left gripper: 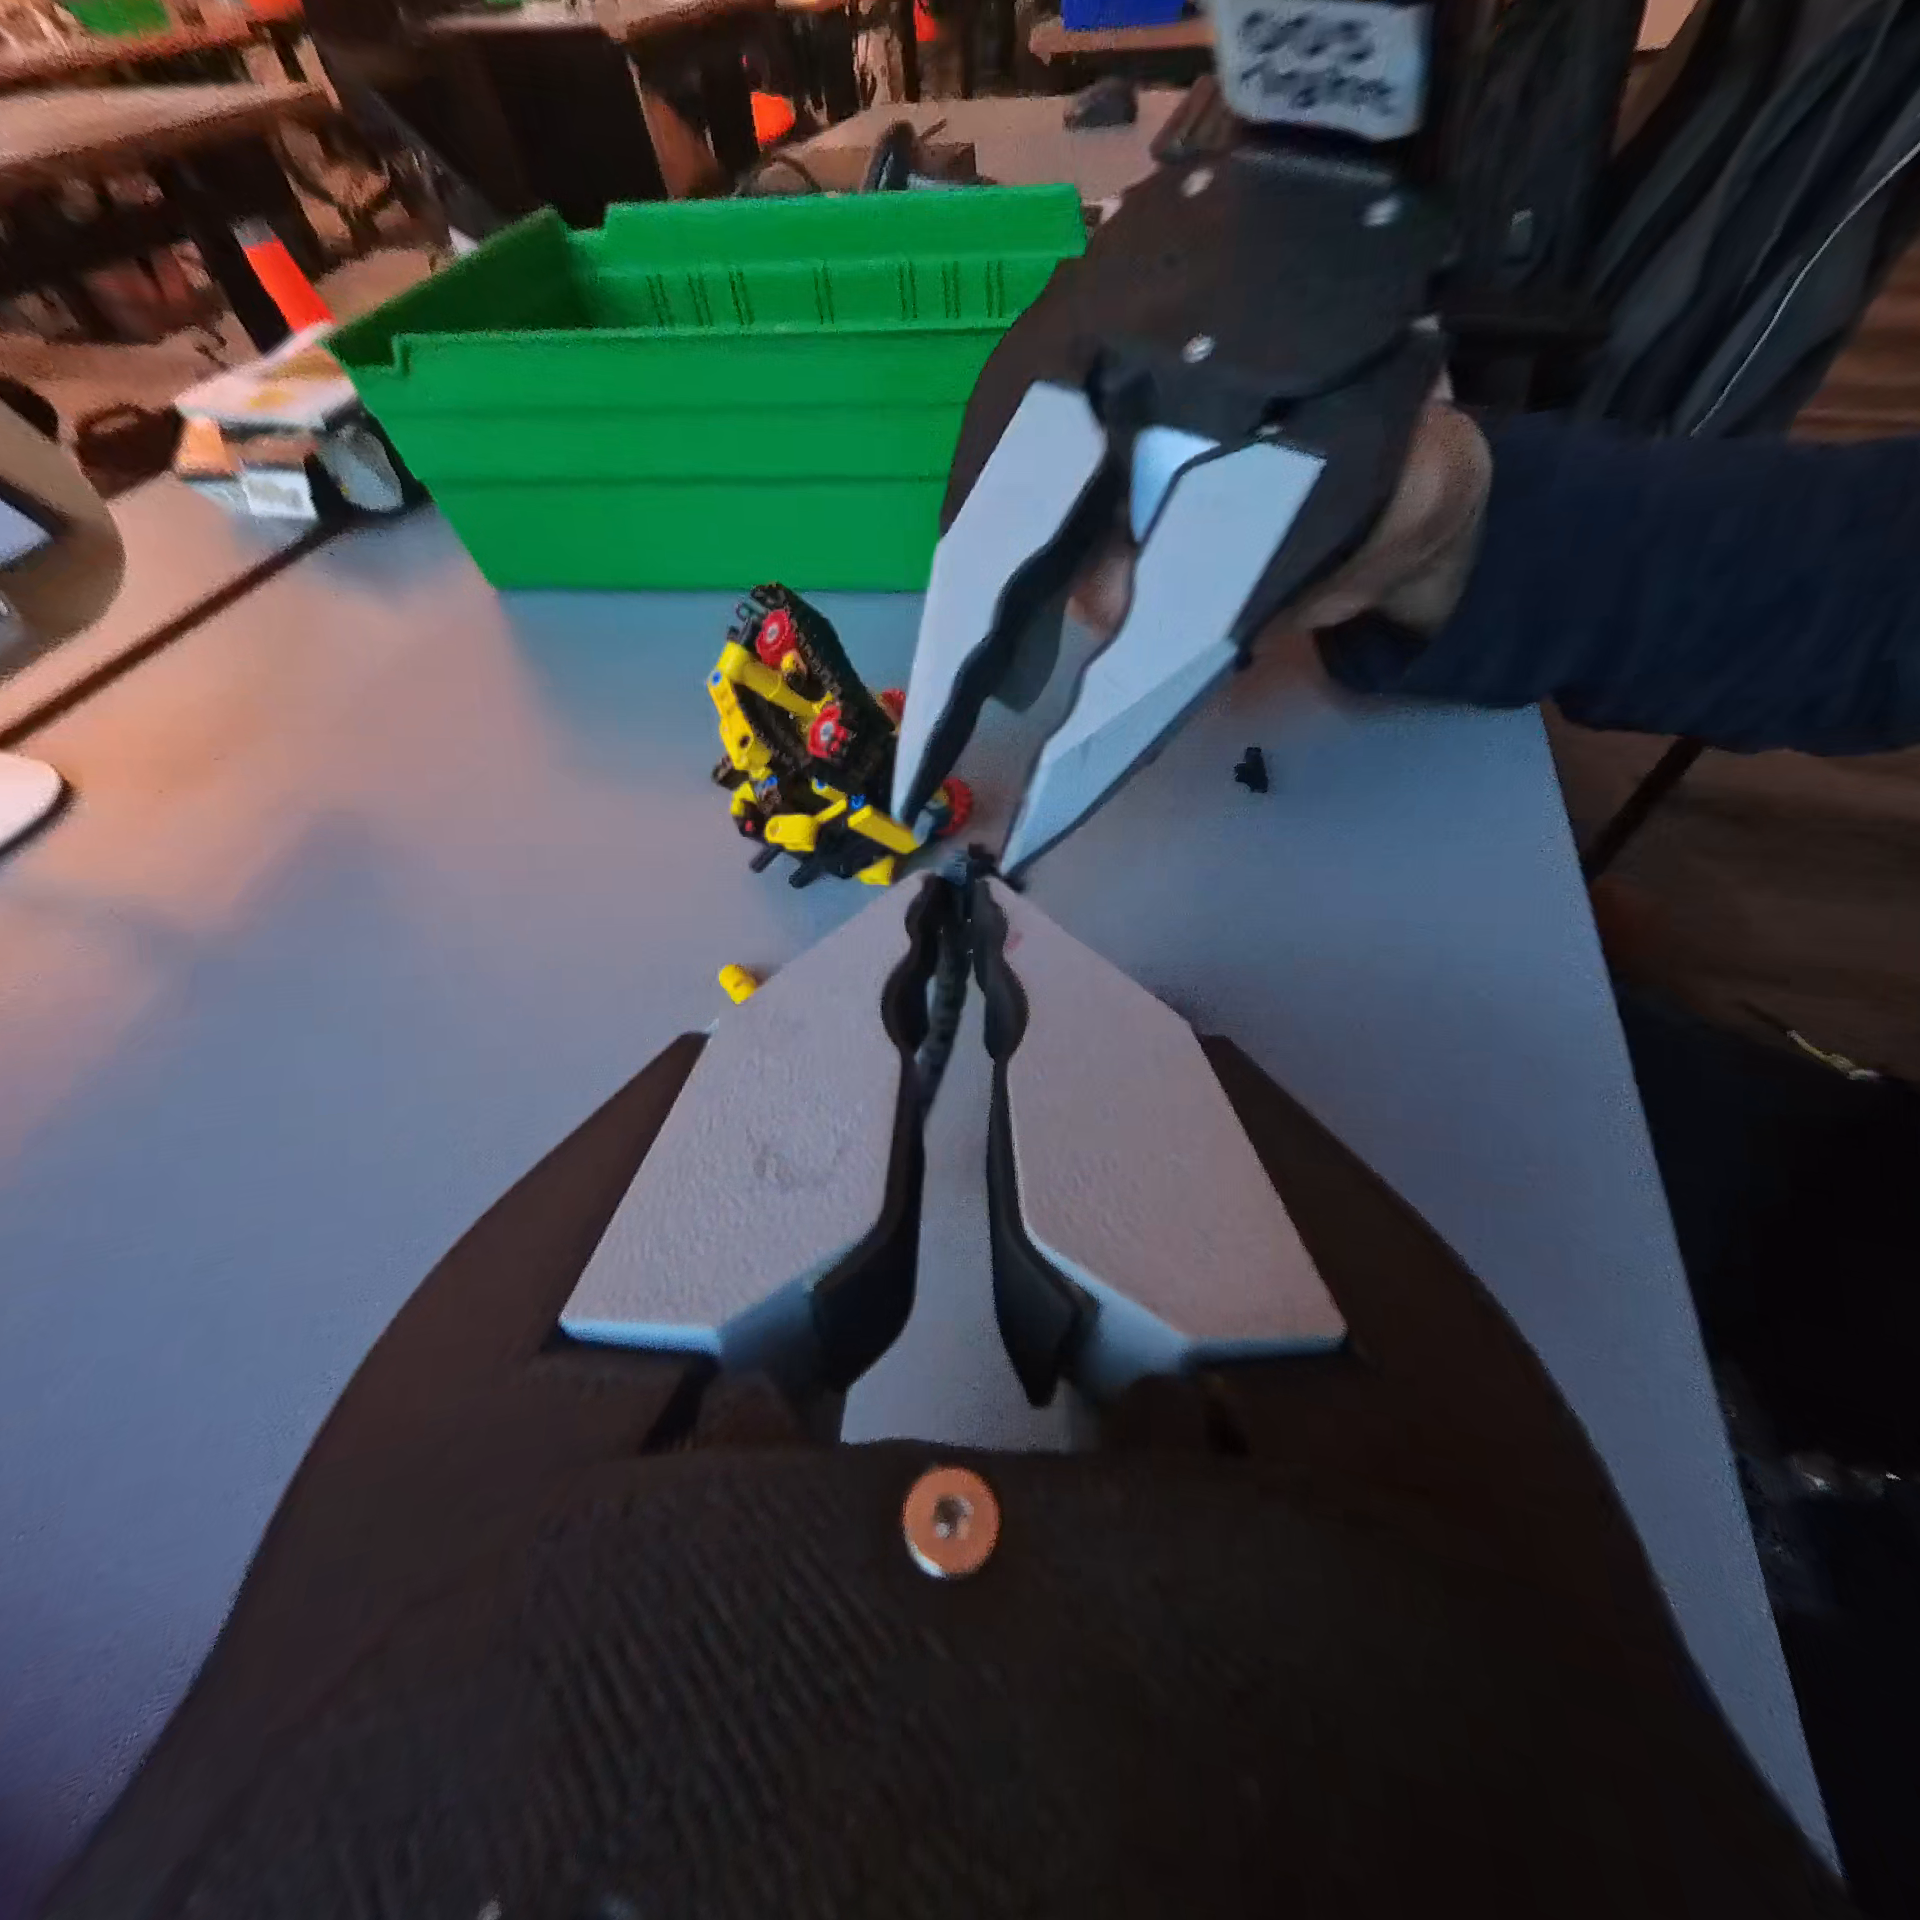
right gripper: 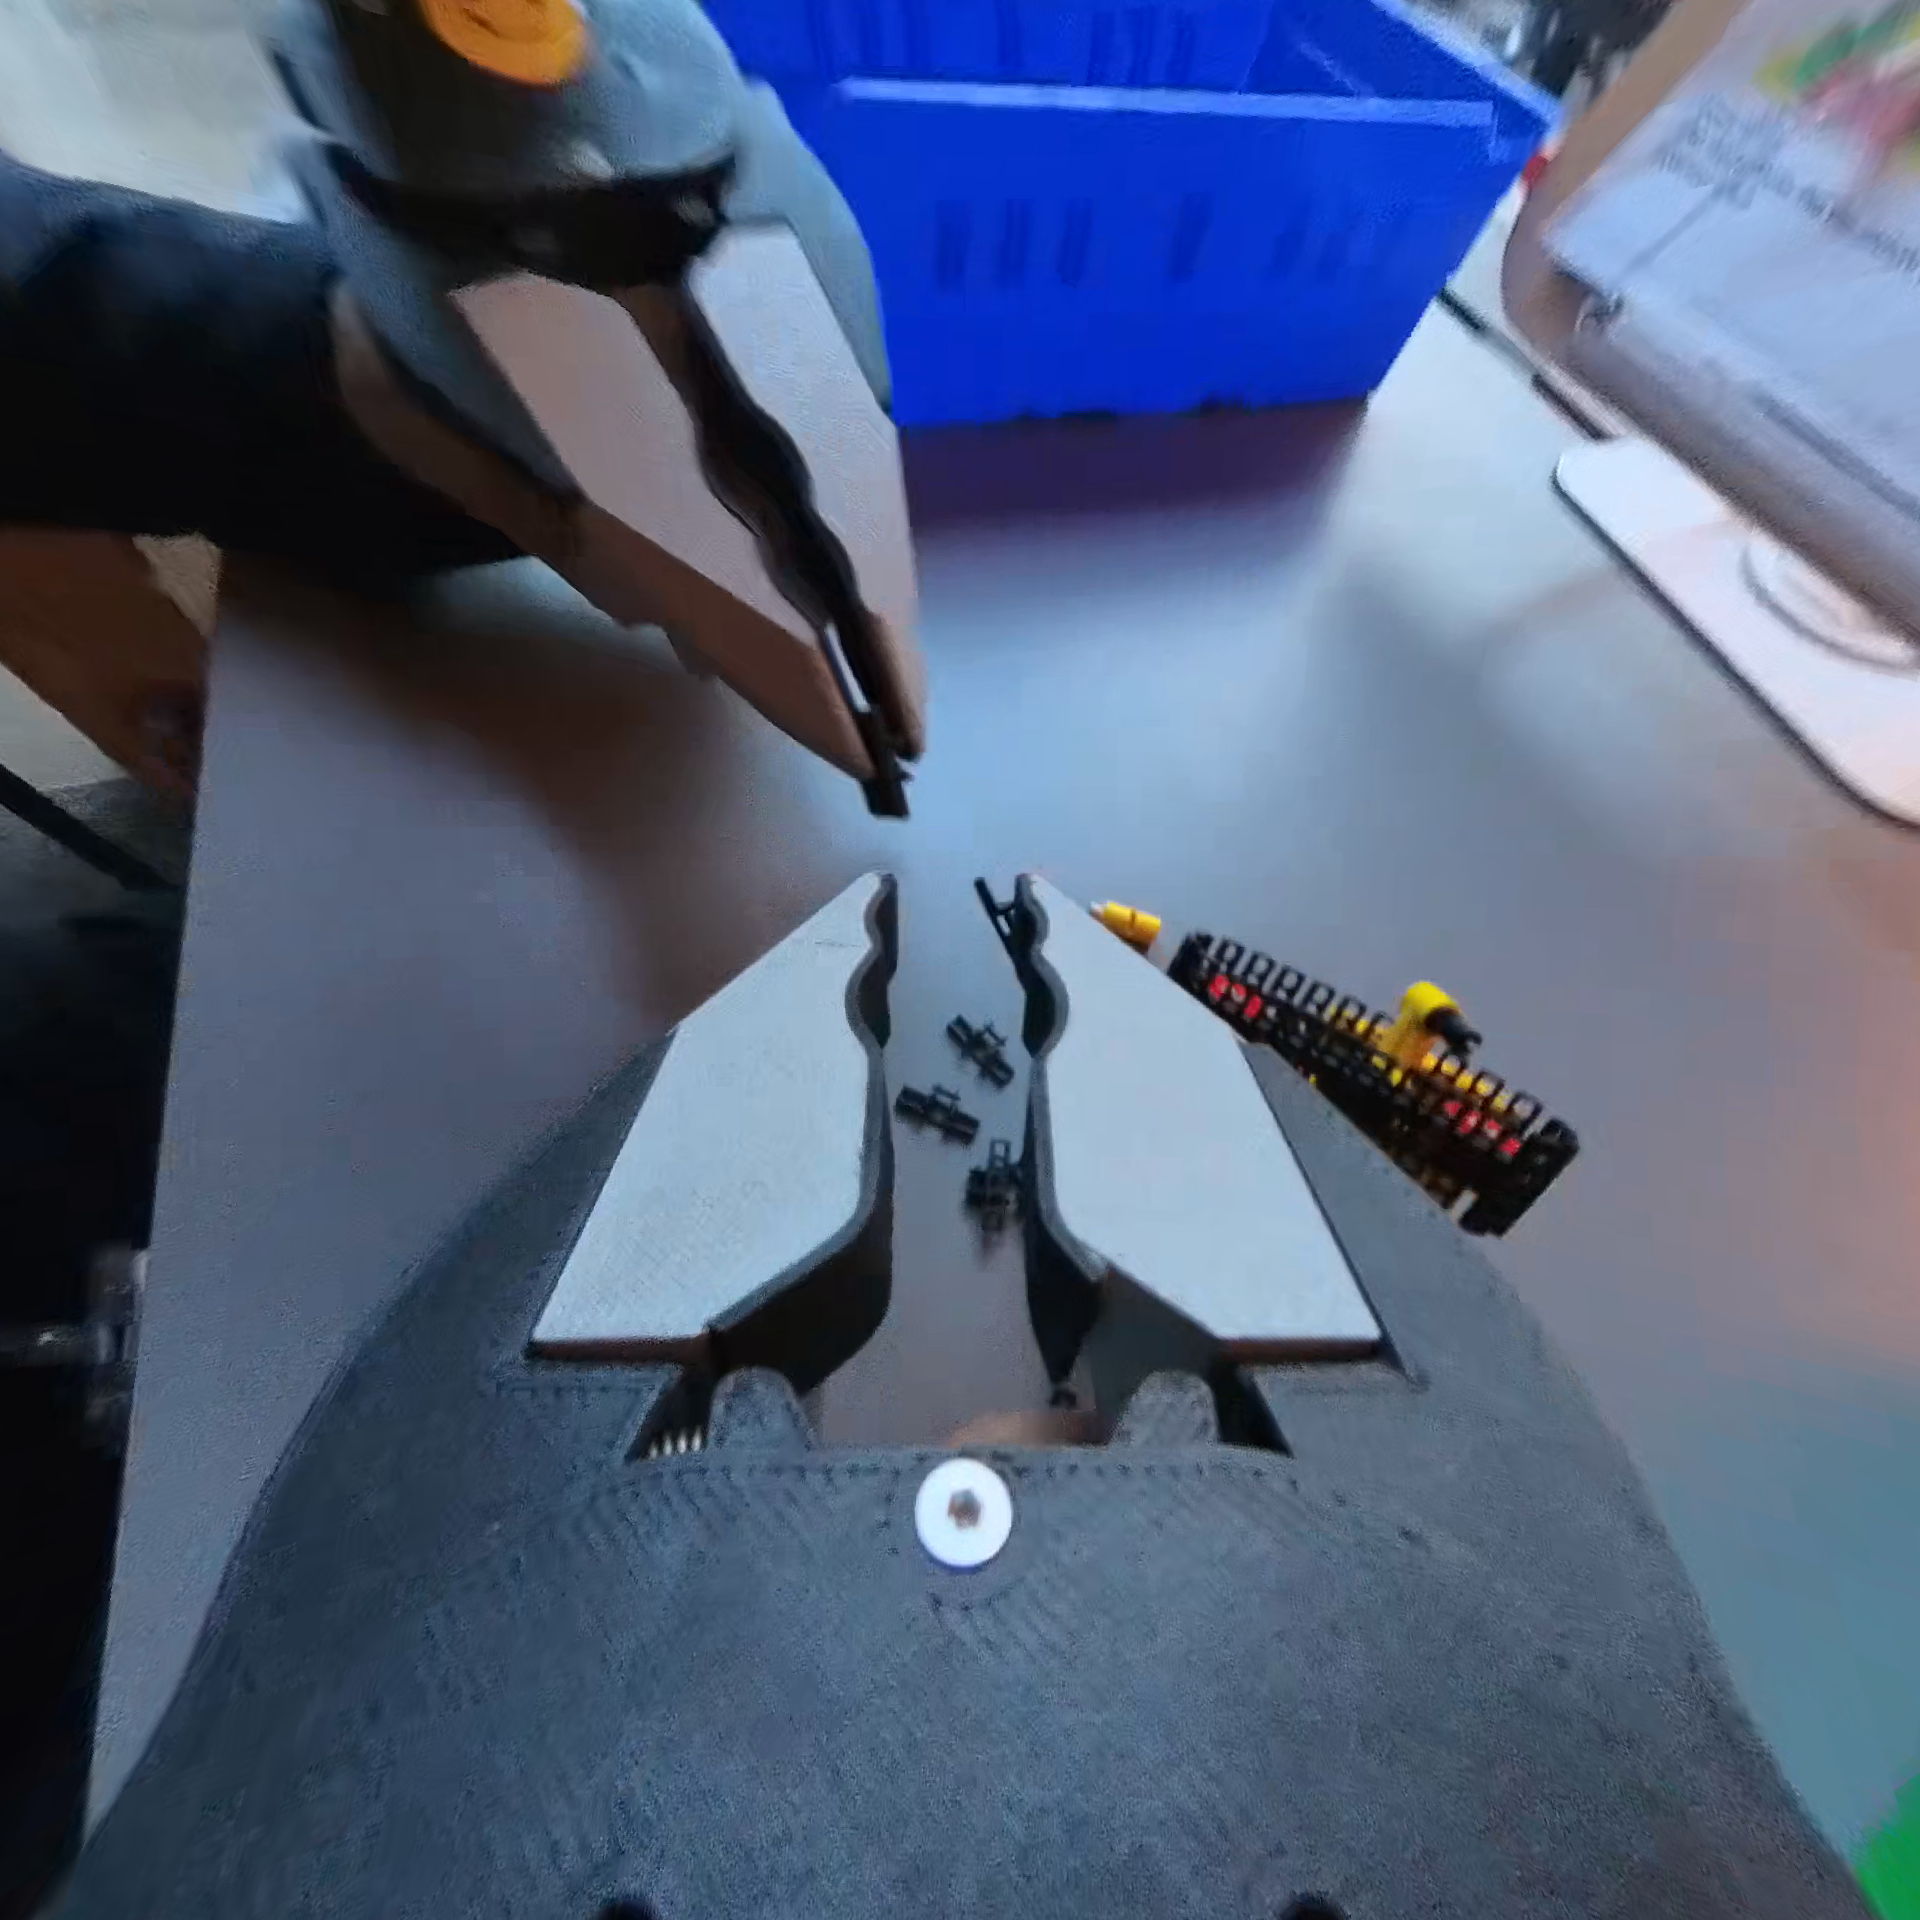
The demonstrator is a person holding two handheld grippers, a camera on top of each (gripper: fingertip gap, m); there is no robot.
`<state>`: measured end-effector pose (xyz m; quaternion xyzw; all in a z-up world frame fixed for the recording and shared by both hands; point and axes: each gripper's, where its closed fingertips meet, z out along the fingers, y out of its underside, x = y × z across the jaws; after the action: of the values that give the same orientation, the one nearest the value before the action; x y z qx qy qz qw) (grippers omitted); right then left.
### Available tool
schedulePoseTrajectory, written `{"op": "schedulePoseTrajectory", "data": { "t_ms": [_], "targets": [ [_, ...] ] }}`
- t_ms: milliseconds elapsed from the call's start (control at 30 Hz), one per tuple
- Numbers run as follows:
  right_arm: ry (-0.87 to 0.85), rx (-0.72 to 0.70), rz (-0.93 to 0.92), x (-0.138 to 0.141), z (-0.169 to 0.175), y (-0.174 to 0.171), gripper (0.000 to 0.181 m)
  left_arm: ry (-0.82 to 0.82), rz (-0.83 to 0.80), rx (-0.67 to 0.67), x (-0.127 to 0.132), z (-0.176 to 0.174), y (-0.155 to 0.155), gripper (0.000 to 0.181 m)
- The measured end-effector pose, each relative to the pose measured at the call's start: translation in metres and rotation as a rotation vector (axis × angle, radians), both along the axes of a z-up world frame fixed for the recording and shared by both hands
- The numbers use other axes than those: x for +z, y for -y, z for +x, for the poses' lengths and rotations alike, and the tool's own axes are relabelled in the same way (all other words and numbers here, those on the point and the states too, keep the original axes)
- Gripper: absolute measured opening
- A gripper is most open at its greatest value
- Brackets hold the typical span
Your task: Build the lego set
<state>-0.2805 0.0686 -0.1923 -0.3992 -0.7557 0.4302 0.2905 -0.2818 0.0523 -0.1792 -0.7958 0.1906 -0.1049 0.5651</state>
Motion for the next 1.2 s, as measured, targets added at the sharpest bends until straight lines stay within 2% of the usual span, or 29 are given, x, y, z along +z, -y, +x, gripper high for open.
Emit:
{"op": "schedulePoseTrajectory", "data": {
  "t_ms": [100,133,200,233,267,300,333,367,433,533,633,700,833,1200],
  "targets": [
    [-0.033,0.063,-0.011,0.006,0.005,0.012,0.017,0.067,-0.052,-0.018,-0.007,0.001,0.001,0.001],
    [0.001,0.080,-0.008,0.000,0.006,0.014,0.019,0.071,-0.053,-0.017,-0.007,0.001,0.000,0.001],
    [0.115,0.097,0.043,-0.021,0.012,0.013,0.005,0.050,-0.039,0.008,-0.006,-0.003,-0.001,0.001],
    [0.165,0.087,0.075,-0.032,0.013,0.011,0.005,0.036,-0.034,0.019,-0.006,-0.005,-0.001,0.002],
    [0.218,0.084,0.095,-0.044,0.015,0.010,0.008,0.029,-0.029,0.025,-0.005,-0.007,-0.002,0.002],
    [0.288,0.087,0.116,-0.057,0.018,0.009,0.021,0.029,-0.026,0.035,-0.005,-0.009,-0.002,0.001],
    [0.303,0.076,0.128,-0.060,0.017,0.008,0.023,0.029,-0.024,0.041,-0.004,-0.010,-0.002,0.001],
    [0.266,0.067,0.138,-0.055,0.013,0.008,0.026,0.028,-0.026,0.044,-0.005,-0.011,-0.002,0.002],
    [0.189,0.080,0.138,-0.043,0.012,0.009,0.019,0.019,-0.024,0.049,-0.005,-0.012,-0.003,0.001],
    [0.108,0.069,0.101,-0.025,0.008,0.008,0.027,0.009,-0.022,0.043,-0.005,-0.010,-0.003,0.002],
    [-0.053,0.087,0.033,0.006,0.006,0.015,0.014,0.011,-0.012,0.008,-0.004,-0.004,-0.001,0.001],
    [-0.105,0.099,0.013,0.015,0.006,0.019,0.011,0.009,0.001,-0.024,-0.002,0.003,0.000,0.001],
    [-0.118,0.123,0.051,0.013,0.008,0.025,0.002,-0.012,0.010,-0.085,-0.002,0.015,0.004,0.001],
    [-0.098,0.190,0.003,0.015,0.017,0.031,0.002,-0.037,0.034,-0.137,0.000,0.024,0.008,0.001]
  ]
}}
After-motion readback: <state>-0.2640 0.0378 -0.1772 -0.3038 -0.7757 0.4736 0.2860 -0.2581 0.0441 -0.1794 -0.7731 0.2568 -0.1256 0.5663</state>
